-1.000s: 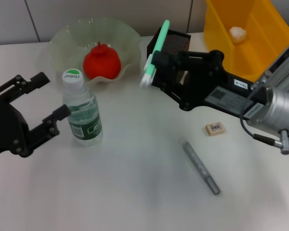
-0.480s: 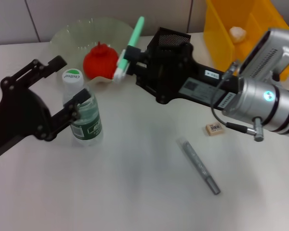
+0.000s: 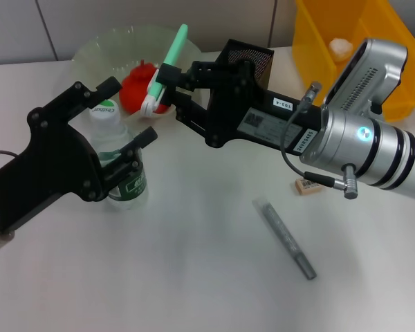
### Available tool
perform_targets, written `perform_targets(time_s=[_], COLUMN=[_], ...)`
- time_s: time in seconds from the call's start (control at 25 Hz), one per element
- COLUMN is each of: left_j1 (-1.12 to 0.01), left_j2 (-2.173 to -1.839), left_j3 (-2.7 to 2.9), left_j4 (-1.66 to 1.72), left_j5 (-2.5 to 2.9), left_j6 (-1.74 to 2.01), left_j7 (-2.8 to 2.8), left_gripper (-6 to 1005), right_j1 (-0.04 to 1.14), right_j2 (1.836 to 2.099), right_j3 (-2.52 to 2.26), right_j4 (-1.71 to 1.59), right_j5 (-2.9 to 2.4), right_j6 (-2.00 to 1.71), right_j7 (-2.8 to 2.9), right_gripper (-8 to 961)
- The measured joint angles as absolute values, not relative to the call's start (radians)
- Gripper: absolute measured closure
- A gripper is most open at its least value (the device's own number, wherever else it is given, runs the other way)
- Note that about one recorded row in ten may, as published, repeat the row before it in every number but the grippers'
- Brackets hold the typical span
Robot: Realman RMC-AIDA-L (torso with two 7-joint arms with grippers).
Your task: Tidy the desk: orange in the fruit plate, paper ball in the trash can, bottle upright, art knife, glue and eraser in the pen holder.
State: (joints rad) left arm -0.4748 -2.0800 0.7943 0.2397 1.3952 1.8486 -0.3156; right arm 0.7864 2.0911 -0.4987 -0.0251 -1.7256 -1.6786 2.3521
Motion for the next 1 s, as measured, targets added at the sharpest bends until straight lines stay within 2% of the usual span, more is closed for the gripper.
perform_targets(time_s=[1.0], left_j1=[-0.540], left_j2=[-2.080], left_j3=[0.756], left_j4=[0.052], left_j5=[1.350], left_j6=[1.838], left_j7=[-0.077], left_gripper=[544], right_j1=[0.811], right_j2=[2.092], right_j3=[-0.476], right_j4=[0.017], right_j5=[-1.726], right_j6=[-1.635], right_j7=[2.335], right_gripper=[673])
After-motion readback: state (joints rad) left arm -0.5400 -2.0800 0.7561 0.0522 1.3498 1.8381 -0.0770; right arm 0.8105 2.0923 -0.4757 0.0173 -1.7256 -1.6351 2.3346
